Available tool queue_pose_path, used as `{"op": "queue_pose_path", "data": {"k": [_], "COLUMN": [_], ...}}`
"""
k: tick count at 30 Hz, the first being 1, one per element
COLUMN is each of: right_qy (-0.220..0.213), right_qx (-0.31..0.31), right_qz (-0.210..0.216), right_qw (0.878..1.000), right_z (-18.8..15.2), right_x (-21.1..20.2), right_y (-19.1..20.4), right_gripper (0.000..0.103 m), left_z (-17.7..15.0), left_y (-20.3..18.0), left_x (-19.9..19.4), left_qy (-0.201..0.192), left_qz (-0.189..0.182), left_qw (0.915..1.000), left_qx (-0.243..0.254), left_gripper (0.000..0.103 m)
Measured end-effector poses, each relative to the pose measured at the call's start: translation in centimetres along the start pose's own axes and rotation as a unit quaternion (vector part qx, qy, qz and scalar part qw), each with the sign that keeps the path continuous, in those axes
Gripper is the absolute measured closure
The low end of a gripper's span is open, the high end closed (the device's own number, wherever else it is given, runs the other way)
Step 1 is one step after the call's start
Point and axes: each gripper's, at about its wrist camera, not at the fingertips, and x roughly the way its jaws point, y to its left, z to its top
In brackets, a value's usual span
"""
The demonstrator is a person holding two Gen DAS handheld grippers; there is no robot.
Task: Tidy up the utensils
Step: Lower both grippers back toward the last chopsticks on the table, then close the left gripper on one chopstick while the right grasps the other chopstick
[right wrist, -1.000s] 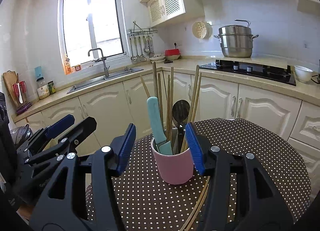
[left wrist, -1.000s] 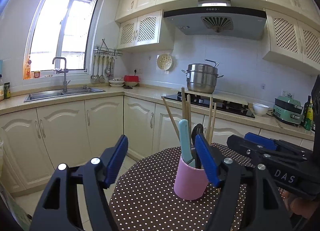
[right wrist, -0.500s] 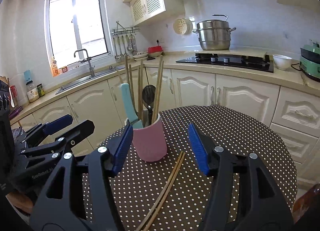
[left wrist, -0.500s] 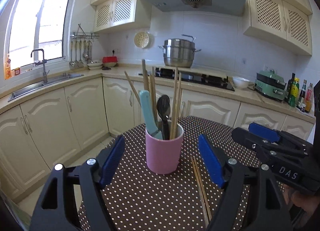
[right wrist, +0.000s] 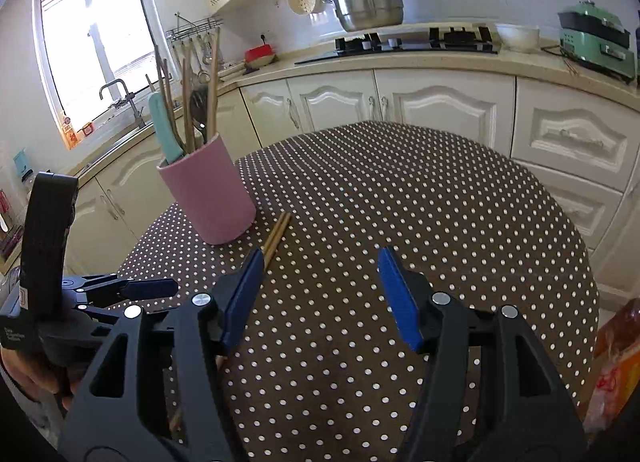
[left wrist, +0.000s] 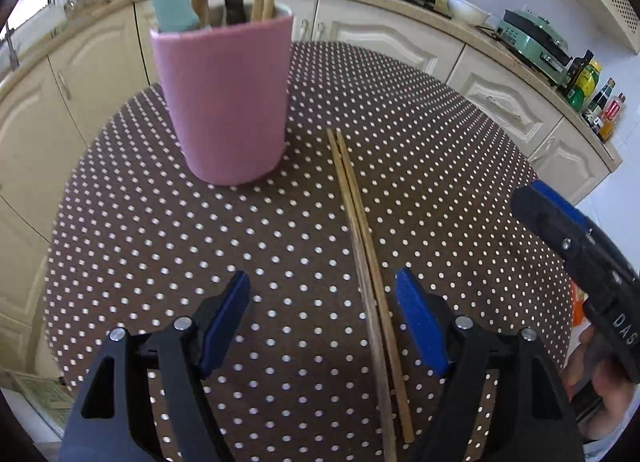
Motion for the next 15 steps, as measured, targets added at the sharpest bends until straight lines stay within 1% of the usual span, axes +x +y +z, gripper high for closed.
{"op": "queue_pose_path", "data": {"k": [2,3,4,11,15], "right_qy": [0.008,0.010,0.010,0.016,0.019], "right_qx": [0.007,0.008,0.010,0.014,0.014], "right_qz": [0.002,0.002,0.003,0.008,0.009], "right_qw": [1.000,1.000,1.000,1.000,1.000], "right_z": [-0.4,-0.5,-0.5,-0.5,-0.4], "right_x": [0.3,0.4,0.4,0.6,0.7], "right_y": [-0.5,-0.6,-0.8,-1.1,-1.3], "right_gripper": [0.043,0.043,0.043,0.043,0.043], "left_z": [0.1,0.1,0.2,1.1,1.5], "left_y": [0.1,0.0,0.0,-1.6,-1.6], "left_x": [0.7,1.1,1.4,2.7,3.2], "left_qy": [0.009,0.015,0.016,0.024,0.030], "left_qz": [-0.002,0.000,0.005,0.036,0.036], "left_qw": [1.0000,0.9999,0.9999,0.9986,0.9985], "left_qx": [0.001,0.001,0.002,0.030,0.029], "left_gripper": [0.034,0.039,0.042,0.043,0.044]}}
